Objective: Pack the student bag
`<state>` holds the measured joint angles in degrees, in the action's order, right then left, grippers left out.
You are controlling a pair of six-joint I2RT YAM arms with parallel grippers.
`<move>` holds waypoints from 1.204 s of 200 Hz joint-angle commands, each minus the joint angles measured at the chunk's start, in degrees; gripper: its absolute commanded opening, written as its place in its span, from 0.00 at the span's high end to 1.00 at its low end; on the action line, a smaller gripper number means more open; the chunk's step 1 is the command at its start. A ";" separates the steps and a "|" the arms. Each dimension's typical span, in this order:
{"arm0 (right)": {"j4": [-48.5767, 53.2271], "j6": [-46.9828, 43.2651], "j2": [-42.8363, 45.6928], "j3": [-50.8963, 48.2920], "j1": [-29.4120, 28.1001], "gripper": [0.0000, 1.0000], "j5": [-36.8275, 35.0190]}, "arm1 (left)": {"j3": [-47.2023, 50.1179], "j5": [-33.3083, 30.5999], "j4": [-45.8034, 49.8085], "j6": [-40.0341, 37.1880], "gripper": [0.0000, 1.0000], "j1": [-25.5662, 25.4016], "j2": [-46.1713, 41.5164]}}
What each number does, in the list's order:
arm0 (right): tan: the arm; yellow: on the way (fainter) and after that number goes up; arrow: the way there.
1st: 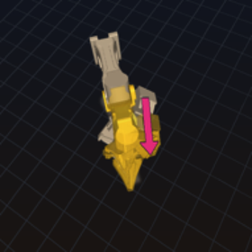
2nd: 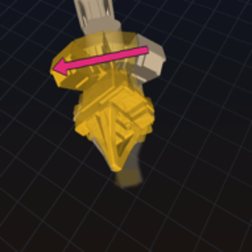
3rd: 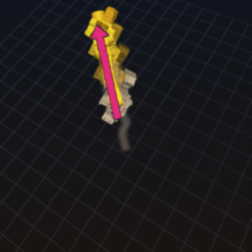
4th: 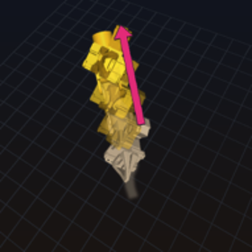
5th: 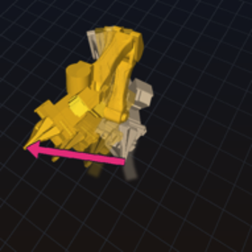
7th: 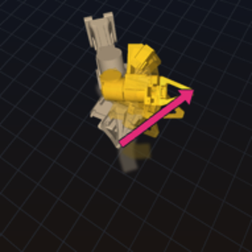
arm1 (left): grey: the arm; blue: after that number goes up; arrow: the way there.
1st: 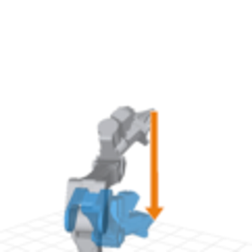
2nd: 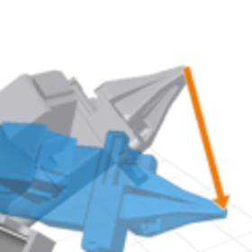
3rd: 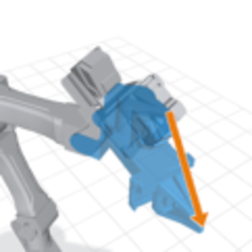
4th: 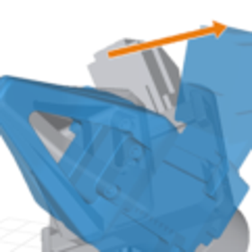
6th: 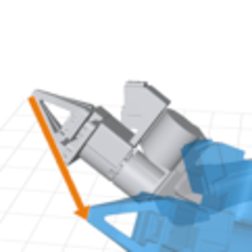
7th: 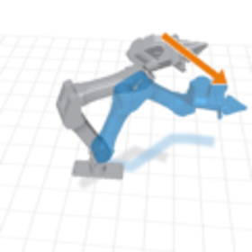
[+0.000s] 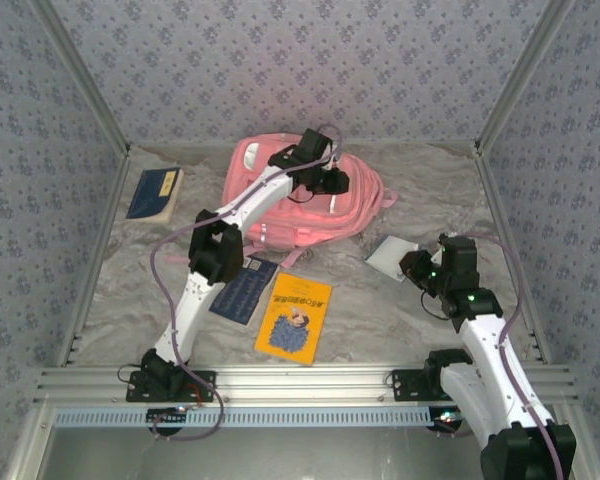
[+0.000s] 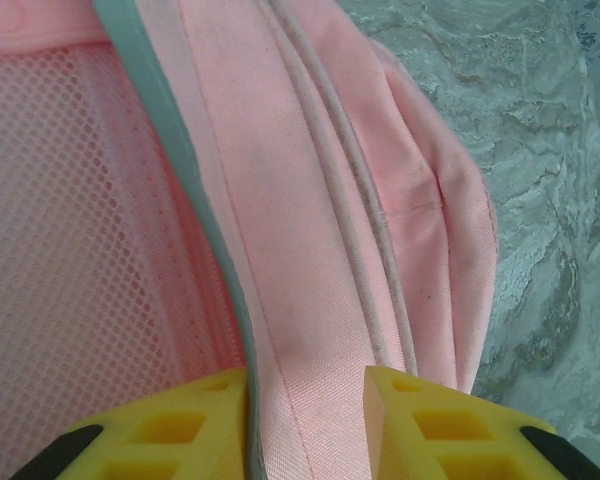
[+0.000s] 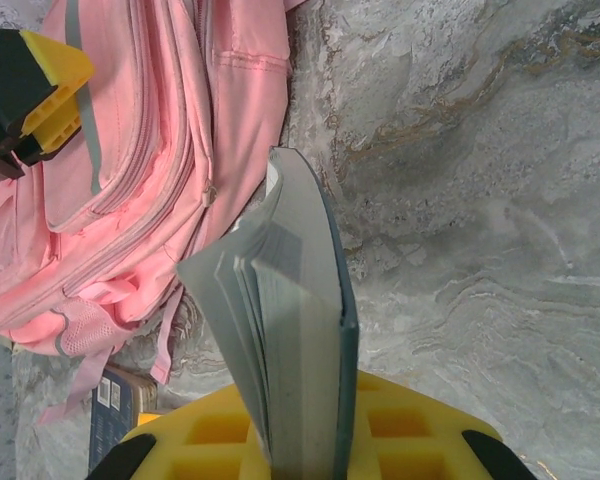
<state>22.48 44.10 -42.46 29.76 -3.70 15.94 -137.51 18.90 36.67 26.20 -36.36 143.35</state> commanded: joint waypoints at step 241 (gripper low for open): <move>2.52 -2.19 3.40 11.54 0.27 1.00 1.34 | -4.37 12.71 10.98 -8.49 1.00 6.80 -21.82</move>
<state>28.01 42.76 -38.41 38.89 -3.73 13.32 -142.74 24.49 48.75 20.45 -31.70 130.58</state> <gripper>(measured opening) 0.140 0.041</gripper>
